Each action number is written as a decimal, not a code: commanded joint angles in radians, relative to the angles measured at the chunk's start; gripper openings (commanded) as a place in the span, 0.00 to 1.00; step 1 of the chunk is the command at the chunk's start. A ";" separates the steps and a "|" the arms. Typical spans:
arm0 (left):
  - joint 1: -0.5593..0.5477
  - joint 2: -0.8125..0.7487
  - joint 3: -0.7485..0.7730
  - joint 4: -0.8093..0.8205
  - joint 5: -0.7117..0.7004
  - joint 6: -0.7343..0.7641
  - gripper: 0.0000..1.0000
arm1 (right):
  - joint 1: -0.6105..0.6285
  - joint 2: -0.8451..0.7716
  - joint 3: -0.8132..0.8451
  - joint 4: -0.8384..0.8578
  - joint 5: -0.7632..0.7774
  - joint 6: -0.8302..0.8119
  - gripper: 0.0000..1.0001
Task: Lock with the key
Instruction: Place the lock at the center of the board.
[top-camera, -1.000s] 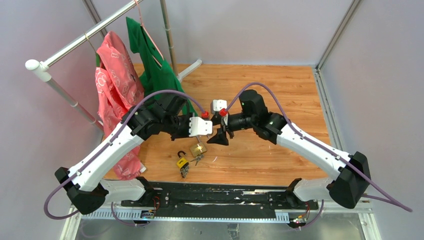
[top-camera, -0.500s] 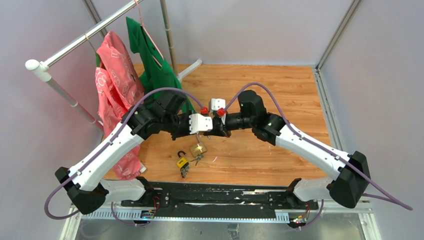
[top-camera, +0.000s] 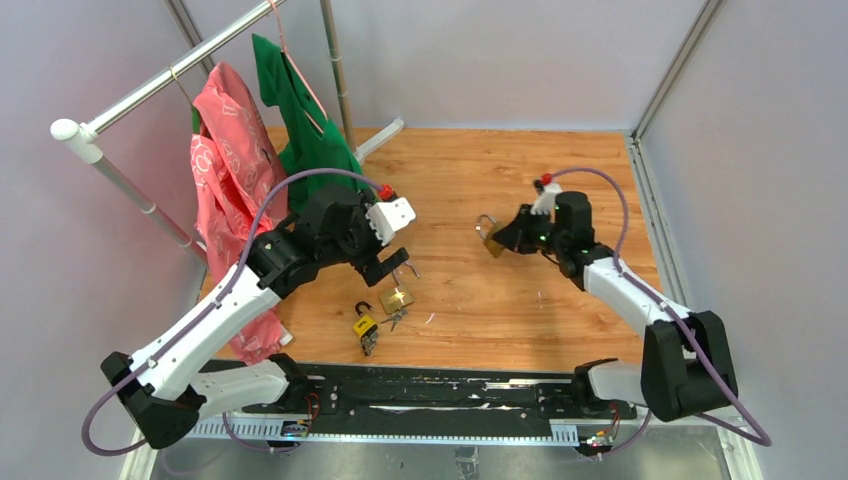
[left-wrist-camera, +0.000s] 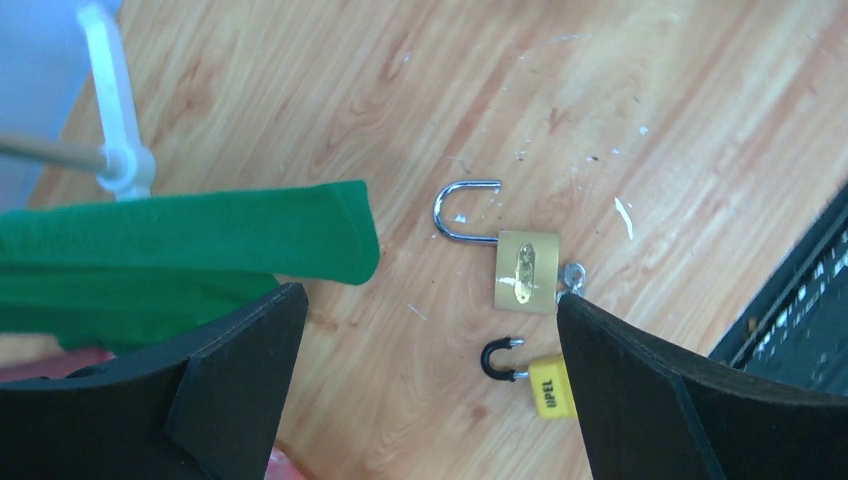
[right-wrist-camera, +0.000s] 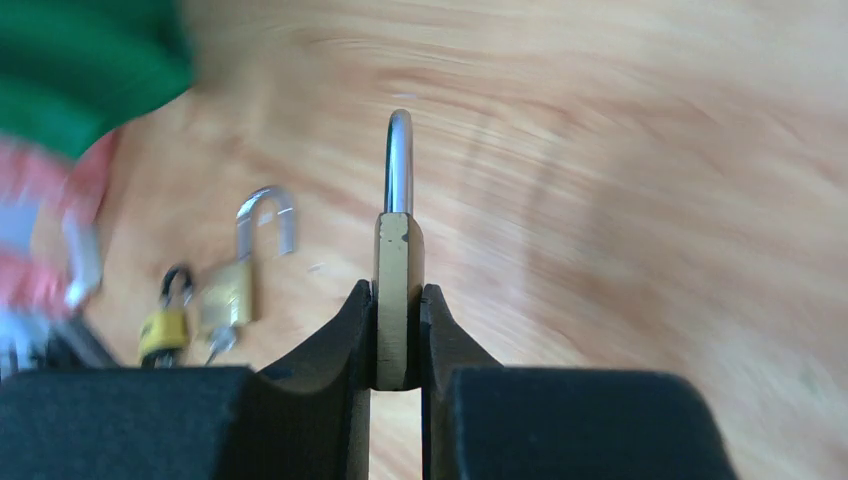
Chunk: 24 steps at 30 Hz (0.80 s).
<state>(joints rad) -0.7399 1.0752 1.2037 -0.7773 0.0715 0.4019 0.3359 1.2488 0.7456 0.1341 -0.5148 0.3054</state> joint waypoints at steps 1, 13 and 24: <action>0.028 -0.046 -0.125 0.147 -0.084 -0.248 1.00 | -0.165 0.031 -0.118 0.220 0.084 0.360 0.00; 0.074 -0.206 -0.474 0.325 -0.021 -0.506 0.98 | -0.382 0.240 -0.154 0.307 0.121 0.482 0.00; 0.083 -0.227 -0.488 0.314 -0.025 -0.409 0.97 | -0.414 0.294 -0.116 0.162 0.119 0.442 0.40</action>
<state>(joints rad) -0.6636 0.8570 0.7052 -0.4858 0.0460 -0.0673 -0.0555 1.5410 0.6098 0.3862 -0.4023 0.7723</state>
